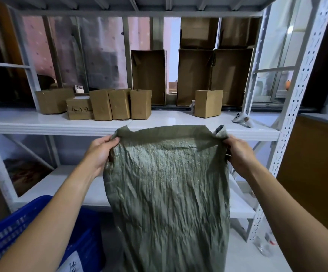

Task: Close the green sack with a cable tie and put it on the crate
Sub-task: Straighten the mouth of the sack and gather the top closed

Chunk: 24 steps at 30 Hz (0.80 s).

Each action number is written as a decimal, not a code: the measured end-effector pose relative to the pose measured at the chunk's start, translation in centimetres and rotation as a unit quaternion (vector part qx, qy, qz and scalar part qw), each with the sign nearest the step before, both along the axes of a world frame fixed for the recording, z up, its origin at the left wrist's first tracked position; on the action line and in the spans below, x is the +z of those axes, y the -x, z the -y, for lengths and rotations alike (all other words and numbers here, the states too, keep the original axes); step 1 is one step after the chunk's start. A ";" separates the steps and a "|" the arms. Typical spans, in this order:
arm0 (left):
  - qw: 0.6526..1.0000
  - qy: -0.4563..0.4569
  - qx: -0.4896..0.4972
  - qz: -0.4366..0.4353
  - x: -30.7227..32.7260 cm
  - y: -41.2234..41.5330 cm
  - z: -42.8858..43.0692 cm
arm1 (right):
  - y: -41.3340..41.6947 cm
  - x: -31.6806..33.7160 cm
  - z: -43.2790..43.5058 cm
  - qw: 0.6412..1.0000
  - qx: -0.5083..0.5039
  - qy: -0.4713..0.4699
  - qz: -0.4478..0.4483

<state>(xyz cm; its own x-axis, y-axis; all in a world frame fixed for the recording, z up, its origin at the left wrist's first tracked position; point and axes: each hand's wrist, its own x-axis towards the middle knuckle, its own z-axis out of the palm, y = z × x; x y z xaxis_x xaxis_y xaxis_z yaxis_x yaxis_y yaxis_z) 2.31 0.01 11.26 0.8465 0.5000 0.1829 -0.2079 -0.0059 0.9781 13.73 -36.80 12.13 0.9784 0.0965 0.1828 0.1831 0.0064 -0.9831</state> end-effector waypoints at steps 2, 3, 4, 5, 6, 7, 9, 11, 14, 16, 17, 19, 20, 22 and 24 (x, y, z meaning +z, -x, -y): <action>0.996 -0.089 0.027 -0.009 0.3 0.0 -0.3 | -0.2 -0.1 0.0 1.000 0.011 0.010 -0.002; 0.991 -0.132 0.033 -0.010 0.5 -0.1 -0.3 | -0.3 -0.3 0.0 1.000 0.002 0.013 -0.001; 0.987 -0.158 0.037 -0.013 0.6 -0.2 -0.4 | -0.4 -0.3 0.0 1.000 -0.011 0.012 -0.001; 0.983 -0.177 0.043 -0.018 0.7 -0.3 -0.4 | -0.4 -0.5 -0.1 1.000 -0.025 0.011 -0.005; 0.980 -0.192 0.053 -0.025 0.8 -0.4 -0.6 | -0.6 -0.6 -0.1 0.999 -0.039 0.004 -0.008; 0.977 -0.204 0.057 -0.031 0.8 -0.3 -0.6 | -0.6 -0.7 -0.1 0.999 -0.045 -0.002 -0.010; 0.975 -0.209 0.067 -0.027 0.9 -0.3 -0.8 | -0.5 -0.9 0.0 0.999 -0.047 -0.026 -0.008; 0.973 -0.210 0.094 -0.007 0.9 -0.2 -0.9 | -0.1 -0.8 0.1 0.998 -0.058 -0.027 0.003; 0.959 -0.242 0.145 -0.025 0.5 -0.2 -1.1 | -0.2 -0.9 0.0 0.996 -0.091 -0.009 0.016; 0.935 -0.294 0.195 -0.049 0.2 -0.2 -0.8 | -0.4 -1.0 -0.5 0.994 -0.111 0.003 0.016; 0.916 -0.328 0.223 -0.060 0.1 -0.2 -0.5 | -0.4 -1.0 -0.7 0.994 -0.113 0.001 0.008; 0.887 -0.371 0.267 -0.064 0.0 0.0 0.1 | -0.2 -0.9 -1.2 0.993 -0.121 -0.011 -0.006; 0.885 -0.371 0.275 -0.064 0.0 0.0 0.2 | -0.2 -0.8 -1.4 0.992 -0.124 -0.022 -0.011; 0.914 -0.309 0.254 -0.069 0.0 -0.2 0.0 | 0.2 -0.7 -1.9 0.992 -0.112 -0.049 -0.035; 0.973 -0.127 0.183 -0.065 0.4 -0.5 -0.2 | 0.5 -0.7 -2.3 0.990 -0.083 -0.078 -0.083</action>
<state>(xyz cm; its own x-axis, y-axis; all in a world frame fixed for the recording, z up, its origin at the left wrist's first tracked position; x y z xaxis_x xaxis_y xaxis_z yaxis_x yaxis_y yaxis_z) 2.78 0.22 11.69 0.6443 0.7249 0.2438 -0.0215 -0.3015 0.9532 13.24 -34.51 11.39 0.9963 -0.0843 0.0191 0.0311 0.1437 -0.9891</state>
